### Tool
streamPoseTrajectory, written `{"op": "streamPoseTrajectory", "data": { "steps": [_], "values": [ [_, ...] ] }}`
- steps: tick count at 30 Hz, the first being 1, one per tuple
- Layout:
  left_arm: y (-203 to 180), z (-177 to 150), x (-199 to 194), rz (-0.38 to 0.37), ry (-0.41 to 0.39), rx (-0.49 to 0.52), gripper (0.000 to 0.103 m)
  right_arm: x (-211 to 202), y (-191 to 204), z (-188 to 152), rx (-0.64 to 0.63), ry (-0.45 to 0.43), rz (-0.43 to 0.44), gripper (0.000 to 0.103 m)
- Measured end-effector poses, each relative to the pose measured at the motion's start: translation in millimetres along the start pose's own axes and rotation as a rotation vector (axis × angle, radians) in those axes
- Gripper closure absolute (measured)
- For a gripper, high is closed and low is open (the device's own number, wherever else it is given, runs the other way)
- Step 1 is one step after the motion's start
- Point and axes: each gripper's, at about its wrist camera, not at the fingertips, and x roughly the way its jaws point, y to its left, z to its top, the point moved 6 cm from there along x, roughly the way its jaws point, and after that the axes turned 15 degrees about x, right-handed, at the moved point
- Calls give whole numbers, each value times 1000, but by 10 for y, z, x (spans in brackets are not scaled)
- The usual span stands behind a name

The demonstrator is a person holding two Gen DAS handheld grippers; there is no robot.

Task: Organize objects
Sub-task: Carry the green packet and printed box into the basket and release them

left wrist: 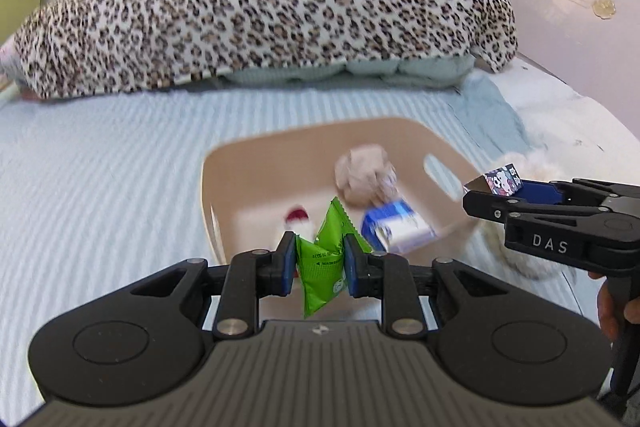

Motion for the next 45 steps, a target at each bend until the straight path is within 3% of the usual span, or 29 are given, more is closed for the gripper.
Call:
{"op": "streamPoseTrajectory", "data": {
  "steps": [7,19,21,25,27,28,33,38,45],
  "values": [
    [87,330,341,68,-10,32,77,307,168,283,-12,-20,-4,56],
    [219,-17,1280,88,233,33,76,942,156,84,-50,105,-88,55],
    [220,-78,1318,87,249,46,76,1001,141,55,-50,131,-93,50],
    [190,-81,1255,71,244,47,67,985,129,41,-54,140,-89,45],
    [186,-33,1170,72,227,34,35,900,135,50,-53,126,-83,34],
    [194,-5,1096,81,208,24,29,856,137,68,-49,117,-82,31],
    [138,70,827,79,172,14,26,549,92,170,1,79,-70,12],
    [73,25,587,92,156,18,25,251,-11,158,63,81,-60,10],
    [-38,-131,236,92,148,14,25,-151,-49,-24,50,107,-72,10]
  ]
}}
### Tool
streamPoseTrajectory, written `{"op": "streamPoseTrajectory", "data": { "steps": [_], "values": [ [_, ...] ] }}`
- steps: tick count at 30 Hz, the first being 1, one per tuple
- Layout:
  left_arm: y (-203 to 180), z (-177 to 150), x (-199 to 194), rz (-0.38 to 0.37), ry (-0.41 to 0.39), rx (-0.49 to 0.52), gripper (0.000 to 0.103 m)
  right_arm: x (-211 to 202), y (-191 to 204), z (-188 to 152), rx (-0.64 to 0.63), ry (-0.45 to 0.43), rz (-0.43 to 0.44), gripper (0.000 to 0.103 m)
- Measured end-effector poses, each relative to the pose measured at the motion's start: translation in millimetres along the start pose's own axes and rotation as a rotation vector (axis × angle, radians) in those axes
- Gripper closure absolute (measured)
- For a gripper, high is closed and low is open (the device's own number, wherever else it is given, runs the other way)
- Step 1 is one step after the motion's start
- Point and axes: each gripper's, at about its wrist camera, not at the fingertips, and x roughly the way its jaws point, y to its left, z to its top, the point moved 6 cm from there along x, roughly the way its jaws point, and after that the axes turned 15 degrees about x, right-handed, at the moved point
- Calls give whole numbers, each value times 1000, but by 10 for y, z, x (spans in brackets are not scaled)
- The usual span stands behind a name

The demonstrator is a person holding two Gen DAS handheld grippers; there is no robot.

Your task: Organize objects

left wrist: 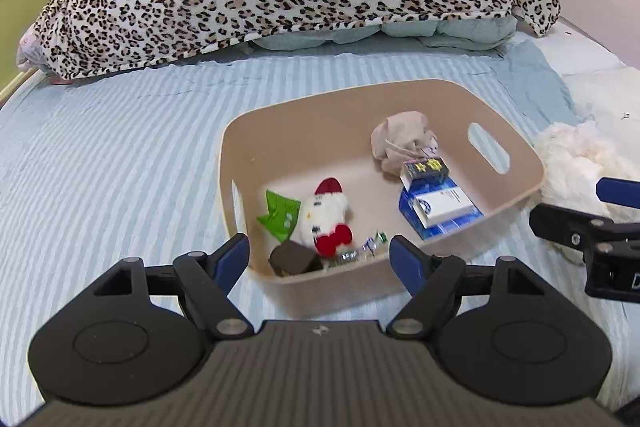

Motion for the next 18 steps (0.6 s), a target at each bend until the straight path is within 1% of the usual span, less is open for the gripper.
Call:
{"op": "streamPoseTrajectory", "data": {
  "steps": [7,13,18],
  "values": [
    [-110,-232,-286,-25,4,7,25,-359,22,-215,-38,-18,-16,7],
    [-202,-394,-546,2,-15,28,25,-617,14,-401,-38,-17,-30,5],
    [-274,-490,-778,-24,-26,29,25,-807,-3,-540,-20,-20,-31,5]
  ]
}}
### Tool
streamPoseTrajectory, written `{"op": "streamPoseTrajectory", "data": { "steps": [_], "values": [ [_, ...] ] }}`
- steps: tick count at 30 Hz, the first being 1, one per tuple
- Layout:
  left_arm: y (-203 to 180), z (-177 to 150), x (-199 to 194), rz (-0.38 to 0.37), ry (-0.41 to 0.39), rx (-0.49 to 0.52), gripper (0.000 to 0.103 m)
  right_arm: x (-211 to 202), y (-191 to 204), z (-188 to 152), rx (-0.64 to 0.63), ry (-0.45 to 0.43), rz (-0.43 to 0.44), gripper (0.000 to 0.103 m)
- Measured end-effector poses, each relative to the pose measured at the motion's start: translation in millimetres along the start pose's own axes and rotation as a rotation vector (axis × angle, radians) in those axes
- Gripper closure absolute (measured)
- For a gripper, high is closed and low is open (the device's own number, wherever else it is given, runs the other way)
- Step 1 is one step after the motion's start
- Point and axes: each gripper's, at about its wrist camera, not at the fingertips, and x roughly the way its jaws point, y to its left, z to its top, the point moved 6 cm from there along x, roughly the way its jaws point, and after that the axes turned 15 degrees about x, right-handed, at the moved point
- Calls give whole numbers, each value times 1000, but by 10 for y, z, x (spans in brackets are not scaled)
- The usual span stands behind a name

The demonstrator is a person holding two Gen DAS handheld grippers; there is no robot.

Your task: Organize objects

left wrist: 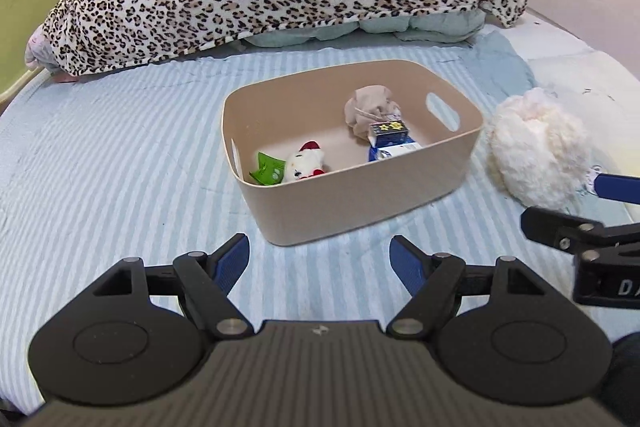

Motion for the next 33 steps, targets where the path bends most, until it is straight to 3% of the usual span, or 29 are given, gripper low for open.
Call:
{"op": "streamPoseTrajectory", "data": {
  "steps": [9,20,33],
  "values": [
    [-45,-161,-409,-18,-30,-15,25,-320,64,-234,-28,35,8,5],
    [-34,-342,-770,-40,-44,-41,25,-737,111,-352,-47,-7,17,3],
    [-174,-464,-1030,-45,-66,-3,25,-992,112,-471,-37,-18,21,2]
  ]
}}
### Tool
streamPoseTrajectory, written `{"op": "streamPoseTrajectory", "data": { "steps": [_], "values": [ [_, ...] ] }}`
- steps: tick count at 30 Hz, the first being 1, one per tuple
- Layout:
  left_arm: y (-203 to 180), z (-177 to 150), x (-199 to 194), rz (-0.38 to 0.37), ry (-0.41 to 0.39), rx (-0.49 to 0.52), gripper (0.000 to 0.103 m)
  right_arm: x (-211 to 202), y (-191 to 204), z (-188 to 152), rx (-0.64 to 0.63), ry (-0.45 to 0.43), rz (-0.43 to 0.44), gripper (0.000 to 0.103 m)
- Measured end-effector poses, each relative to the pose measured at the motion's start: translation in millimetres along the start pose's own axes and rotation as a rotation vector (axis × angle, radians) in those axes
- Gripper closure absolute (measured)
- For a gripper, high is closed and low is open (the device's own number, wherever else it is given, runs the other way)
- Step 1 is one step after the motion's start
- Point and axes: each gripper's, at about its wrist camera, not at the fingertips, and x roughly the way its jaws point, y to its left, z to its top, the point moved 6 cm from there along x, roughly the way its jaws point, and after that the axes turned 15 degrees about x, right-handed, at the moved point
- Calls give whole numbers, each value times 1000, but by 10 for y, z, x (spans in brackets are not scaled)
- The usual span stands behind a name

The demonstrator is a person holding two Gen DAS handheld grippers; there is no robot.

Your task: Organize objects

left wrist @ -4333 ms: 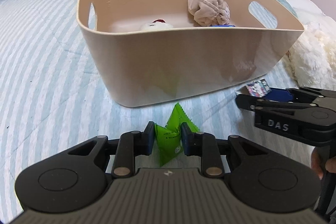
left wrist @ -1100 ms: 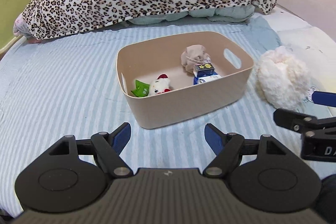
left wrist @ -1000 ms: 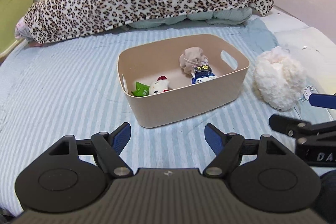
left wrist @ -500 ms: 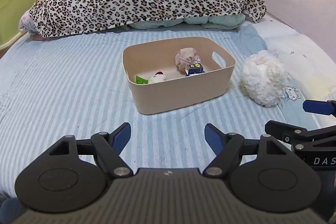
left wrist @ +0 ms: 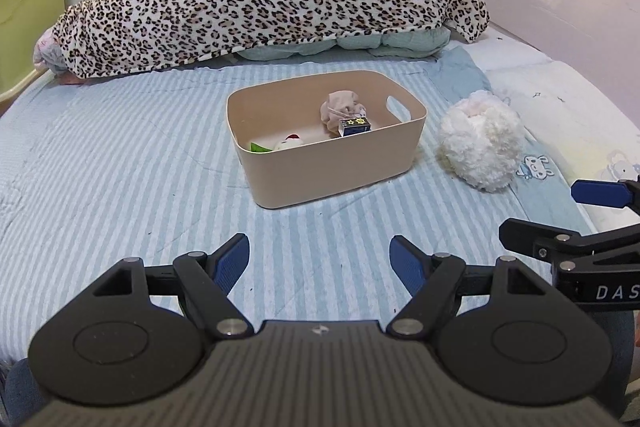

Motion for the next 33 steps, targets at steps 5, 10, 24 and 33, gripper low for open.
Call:
{"op": "streamPoseTrajectory", "data": {
  "steps": [5,10,24,33],
  "values": [
    [-46,-40,-59,-11,3,8,25,-64,-4,-53,-3,5,-1,2],
    [-67,-63,-102,-22,1,12,25,-100,-9,-87,5,8,2,2],
    [-119,-97,-141,-30,12,20,25,-146,-122,-111,35,15,-3,2],
    [-113,-108,-137,-29,21,21,25,-139,-121,-114,31,19,-2,2]
  ]
}}
